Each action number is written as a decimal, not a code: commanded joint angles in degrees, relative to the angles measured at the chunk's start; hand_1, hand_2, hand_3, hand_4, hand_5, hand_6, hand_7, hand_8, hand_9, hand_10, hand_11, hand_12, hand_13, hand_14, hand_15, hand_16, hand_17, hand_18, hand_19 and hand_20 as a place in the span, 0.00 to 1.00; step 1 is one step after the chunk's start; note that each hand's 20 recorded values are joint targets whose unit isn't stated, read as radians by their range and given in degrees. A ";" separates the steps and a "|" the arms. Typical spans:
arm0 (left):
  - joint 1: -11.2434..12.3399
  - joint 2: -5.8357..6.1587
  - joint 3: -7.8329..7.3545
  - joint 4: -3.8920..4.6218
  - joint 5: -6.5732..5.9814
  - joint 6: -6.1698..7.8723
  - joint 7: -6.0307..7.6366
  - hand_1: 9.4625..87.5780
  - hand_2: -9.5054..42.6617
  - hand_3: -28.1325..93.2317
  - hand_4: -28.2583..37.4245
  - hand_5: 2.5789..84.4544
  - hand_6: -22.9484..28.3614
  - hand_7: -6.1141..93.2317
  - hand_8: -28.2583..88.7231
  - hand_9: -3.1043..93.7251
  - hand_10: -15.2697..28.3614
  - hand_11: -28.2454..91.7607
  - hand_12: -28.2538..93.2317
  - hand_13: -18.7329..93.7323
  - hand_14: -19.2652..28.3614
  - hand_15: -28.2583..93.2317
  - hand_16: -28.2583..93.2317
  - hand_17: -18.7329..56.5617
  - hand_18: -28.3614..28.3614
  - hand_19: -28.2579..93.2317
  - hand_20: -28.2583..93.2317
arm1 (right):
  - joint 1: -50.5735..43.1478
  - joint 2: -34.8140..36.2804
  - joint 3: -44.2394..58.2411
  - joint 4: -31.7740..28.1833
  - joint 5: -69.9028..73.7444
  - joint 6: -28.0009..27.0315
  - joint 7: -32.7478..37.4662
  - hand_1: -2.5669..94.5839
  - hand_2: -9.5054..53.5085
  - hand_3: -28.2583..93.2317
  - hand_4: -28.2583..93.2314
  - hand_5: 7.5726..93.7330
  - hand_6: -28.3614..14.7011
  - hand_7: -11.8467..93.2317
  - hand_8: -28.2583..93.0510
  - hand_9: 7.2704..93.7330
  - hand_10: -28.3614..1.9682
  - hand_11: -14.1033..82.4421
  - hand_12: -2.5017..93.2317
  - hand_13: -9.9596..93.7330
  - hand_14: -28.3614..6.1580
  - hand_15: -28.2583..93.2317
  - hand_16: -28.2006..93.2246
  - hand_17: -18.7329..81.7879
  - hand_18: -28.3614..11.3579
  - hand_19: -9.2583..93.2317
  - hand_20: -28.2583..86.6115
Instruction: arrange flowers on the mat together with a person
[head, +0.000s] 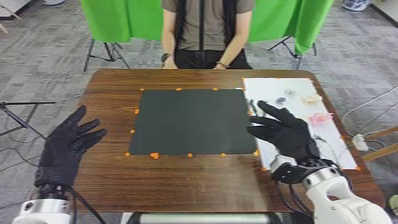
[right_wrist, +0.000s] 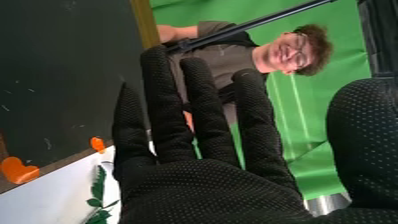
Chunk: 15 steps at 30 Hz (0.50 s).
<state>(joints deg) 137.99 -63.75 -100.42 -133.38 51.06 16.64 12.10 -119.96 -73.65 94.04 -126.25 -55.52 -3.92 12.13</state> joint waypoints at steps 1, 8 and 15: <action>0.91 0.97 0.90 0.23 -1.14 1.91 1.11 0.16 0.33 0.85 0.03 0.37 0.59 0.13 0.18 0.40 0.81 0.42 0.33 0.45 1.00 0.63 0.17 0.26 1.00 0.84 0.00 | -0.53 -0.35 -0.07 -0.38 0.20 0.22 -0.21 0.21 0.28 0.85 0.01 0.40 0.69 0.25 0.12 0.47 0.41 0.29 0.18 0.48 0.31 0.51 0.36 0.24 0.20 0.47 0.41; 0.06 1.65 1.48 0.46 -1.56 2.42 1.91 0.16 0.33 0.85 0.03 0.37 0.59 0.14 0.18 0.40 0.81 0.42 0.32 0.43 0.99 0.63 0.17 0.22 1.00 0.81 0.00 | -0.41 -0.23 -0.12 -0.36 0.18 0.41 -0.32 0.21 0.28 0.85 0.01 0.40 0.69 0.25 0.12 0.48 0.41 0.29 0.18 0.48 0.31 0.51 0.36 0.24 0.20 0.47 0.41; -0.29 1.87 1.62 0.41 -1.32 1.97 1.74 0.16 0.33 0.85 0.02 0.37 0.59 0.14 0.18 0.40 0.81 0.42 0.32 0.43 0.99 0.63 0.17 0.22 1.00 0.80 0.02 | -0.69 -0.18 0.09 -0.46 0.17 0.28 -0.61 0.21 0.28 0.85 0.01 0.41 0.69 0.25 0.12 0.48 0.41 0.29 0.18 0.48 0.31 0.51 0.36 0.24 0.20 0.47 0.41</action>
<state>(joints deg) 137.67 -62.08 -99.08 -133.23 49.87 18.48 13.95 -119.96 -73.64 94.00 -126.24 -55.38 -3.86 12.05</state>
